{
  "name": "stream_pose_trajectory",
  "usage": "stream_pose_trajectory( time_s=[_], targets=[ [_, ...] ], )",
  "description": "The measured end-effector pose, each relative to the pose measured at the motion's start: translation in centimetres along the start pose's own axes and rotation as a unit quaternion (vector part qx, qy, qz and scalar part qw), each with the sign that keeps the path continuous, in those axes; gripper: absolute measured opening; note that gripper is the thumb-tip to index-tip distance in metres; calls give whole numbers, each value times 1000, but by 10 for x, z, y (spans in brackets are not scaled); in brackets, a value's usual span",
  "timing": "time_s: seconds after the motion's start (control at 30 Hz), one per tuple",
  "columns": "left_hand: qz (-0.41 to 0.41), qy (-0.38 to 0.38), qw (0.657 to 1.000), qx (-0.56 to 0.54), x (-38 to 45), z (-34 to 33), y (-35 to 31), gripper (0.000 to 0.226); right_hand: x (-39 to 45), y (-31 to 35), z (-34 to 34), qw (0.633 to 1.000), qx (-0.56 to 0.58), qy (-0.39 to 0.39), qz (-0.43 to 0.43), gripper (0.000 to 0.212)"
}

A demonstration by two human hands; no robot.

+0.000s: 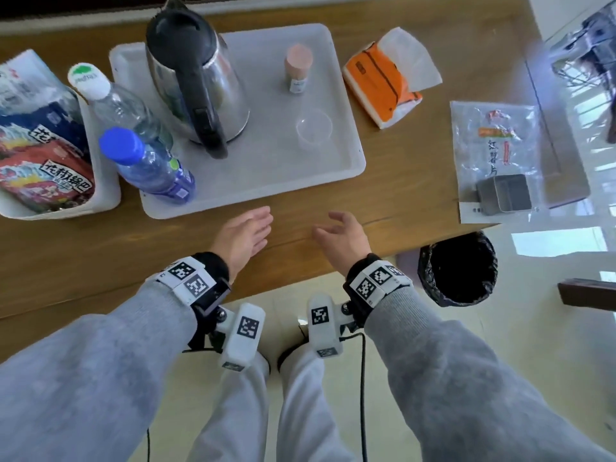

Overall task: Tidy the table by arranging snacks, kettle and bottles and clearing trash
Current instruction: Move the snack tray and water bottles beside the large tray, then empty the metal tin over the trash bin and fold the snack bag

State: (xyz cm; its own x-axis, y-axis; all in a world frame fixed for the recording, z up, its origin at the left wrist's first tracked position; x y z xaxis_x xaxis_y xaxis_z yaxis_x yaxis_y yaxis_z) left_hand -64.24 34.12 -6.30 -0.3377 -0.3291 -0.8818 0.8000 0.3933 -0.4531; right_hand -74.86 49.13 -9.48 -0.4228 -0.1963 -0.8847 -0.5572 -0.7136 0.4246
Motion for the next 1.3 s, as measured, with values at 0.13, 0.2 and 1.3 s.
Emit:
stream_pose_trajectory(
  time_s=[0.13, 0.2, 1.3],
  targets=[
    [4, 6, 1000, -10, -4, -11, 6, 40, 2, -6, 10, 1000, -12, -7, 3, 50],
    [6, 12, 1000, -9, -7, -16, 11, 40, 2, -13, 12, 1000, -13, -11, 3, 49],
    [-102, 89, 985, 105, -7, -242, -113, 28, -11, -10, 257, 967, 139, -198, 79, 51]
  ],
)
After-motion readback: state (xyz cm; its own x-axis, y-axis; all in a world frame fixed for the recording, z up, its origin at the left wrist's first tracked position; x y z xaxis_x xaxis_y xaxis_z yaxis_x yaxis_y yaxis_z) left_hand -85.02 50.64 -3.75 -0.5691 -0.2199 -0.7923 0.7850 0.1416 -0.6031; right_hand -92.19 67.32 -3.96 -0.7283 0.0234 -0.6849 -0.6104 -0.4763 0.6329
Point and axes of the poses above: each hand's wrist, its own x-axis towards the middle knuckle, its own z-axis out of the back of the hand, y = z × x, the point moved 4 cm from there along x, towards the middle knuckle, and after that the axes turned 5 degrees about x, right-handed, at the moved point
